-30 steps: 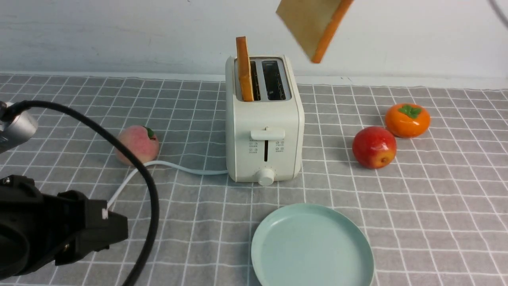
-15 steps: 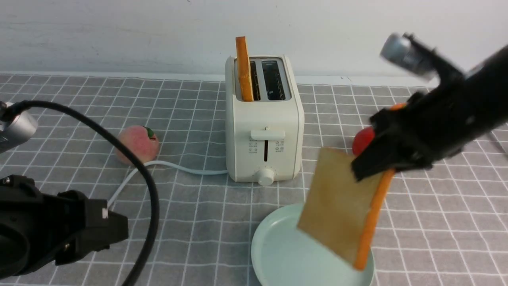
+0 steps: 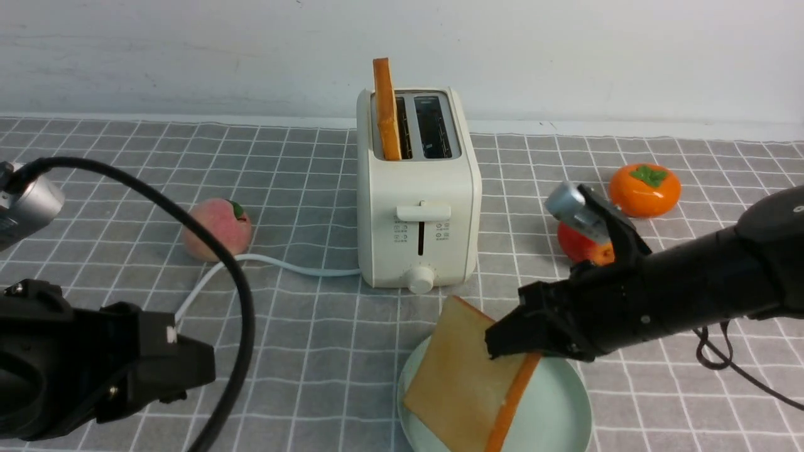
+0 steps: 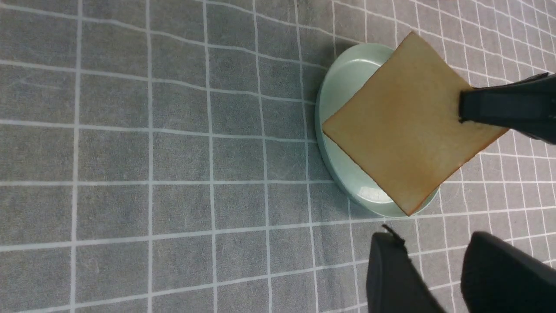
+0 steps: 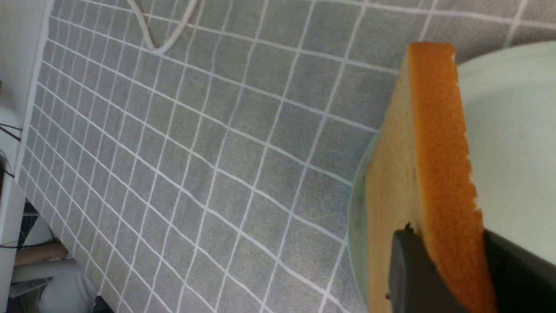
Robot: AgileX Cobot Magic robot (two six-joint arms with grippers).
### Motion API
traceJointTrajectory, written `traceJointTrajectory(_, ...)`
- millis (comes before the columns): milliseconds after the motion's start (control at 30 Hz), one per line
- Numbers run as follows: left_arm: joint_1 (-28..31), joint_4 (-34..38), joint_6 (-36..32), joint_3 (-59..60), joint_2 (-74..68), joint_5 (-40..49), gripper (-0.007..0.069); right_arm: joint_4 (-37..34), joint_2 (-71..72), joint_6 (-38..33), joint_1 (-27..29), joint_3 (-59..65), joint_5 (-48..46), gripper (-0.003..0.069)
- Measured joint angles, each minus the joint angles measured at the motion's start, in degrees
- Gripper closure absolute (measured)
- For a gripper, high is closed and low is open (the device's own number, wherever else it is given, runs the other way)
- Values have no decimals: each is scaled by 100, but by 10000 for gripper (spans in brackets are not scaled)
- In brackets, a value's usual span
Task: Take toasted bread from bread machine on grey coffee table place on plate.
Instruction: 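Place the held slice of bread on top of the slice on the plate with the right gripper, then reach for a toast slice standing in the toaster with the left gripper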
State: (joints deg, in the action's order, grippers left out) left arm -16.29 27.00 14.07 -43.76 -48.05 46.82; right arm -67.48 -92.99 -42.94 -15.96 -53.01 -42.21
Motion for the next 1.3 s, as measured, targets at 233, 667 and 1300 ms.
traceJointTrajectory(233,0,188,0,0,0,0,388,256,84,-17,259,23,31,211)
traceJointTrajectory(667,0,1065,-1184,-37,-15,-864,386,529,2138,-23,1291,-263,-1566,91)
traceJointTrajectory(1300,0,1052,-1518,-4259,-3491,-69,257,2139,5436,1832,1311,-269,-2091,120)
